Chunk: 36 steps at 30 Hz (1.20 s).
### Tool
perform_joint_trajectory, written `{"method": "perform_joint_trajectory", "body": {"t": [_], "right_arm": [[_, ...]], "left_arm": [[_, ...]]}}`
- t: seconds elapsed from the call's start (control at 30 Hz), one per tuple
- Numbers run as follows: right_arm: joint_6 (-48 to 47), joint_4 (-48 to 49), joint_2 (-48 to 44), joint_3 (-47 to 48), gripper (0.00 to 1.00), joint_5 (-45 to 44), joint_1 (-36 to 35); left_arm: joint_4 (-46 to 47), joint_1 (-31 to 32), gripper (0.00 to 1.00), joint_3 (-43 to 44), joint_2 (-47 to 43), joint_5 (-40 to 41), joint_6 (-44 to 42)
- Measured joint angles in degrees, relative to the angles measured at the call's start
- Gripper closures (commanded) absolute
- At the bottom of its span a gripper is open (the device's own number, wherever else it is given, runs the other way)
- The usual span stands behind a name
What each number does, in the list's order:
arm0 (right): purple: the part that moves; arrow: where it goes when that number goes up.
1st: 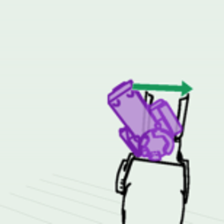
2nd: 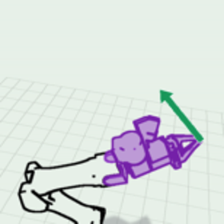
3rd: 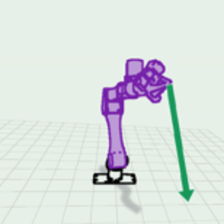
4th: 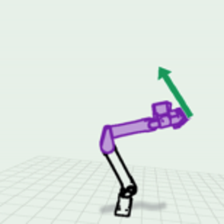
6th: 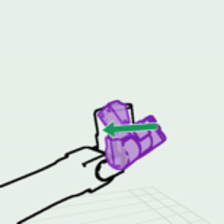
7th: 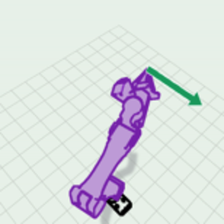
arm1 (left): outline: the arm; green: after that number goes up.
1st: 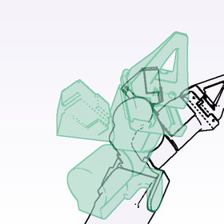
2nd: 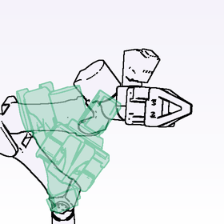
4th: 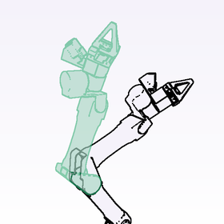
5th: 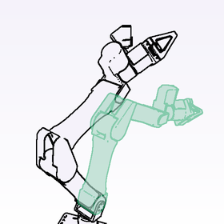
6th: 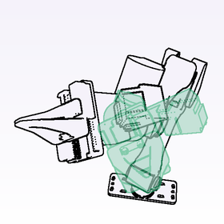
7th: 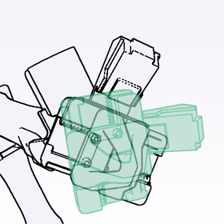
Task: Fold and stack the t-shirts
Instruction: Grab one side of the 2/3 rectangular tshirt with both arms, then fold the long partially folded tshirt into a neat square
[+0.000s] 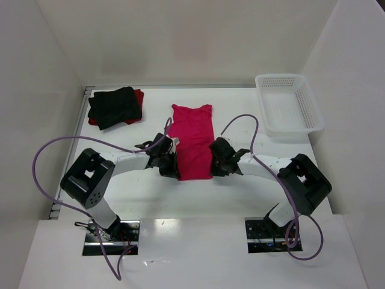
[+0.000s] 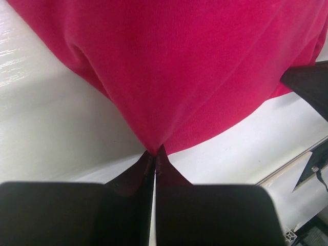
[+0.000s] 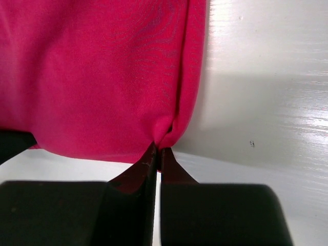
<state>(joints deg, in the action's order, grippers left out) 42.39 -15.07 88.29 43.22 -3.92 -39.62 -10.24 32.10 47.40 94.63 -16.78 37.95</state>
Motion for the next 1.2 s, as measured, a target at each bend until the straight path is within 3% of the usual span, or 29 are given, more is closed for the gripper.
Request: {"method": "perform_joint_trajectory", "body": {"t": [0.27,0.73,1.0,1.2], "right_arm": [[0.2,-1.4,-3.4,-0.1,1.0,0.7,0.0],[3.0,-9.0,-22.5,-0.4,1.0,4.8,-1.1],[-0.2,-9.2,-14.6,12.8,1.0,1.5,0.5],[-4.7,-6.8,-7.0,20.1,1.0,0.0,6.3]], "left_arm": [[-3.6,0.3,1.0,0.0,-6.0,0.7,0.0],[-15.7,2.3,1.0,1.0,-24.0,3.6,2.5],[-19.3,-1.3,1.0,11.7,-23.5,9.6,1.3],[-16.8,-4.3,1.0,20.3,-14.5,12.0,-0.5]]}}
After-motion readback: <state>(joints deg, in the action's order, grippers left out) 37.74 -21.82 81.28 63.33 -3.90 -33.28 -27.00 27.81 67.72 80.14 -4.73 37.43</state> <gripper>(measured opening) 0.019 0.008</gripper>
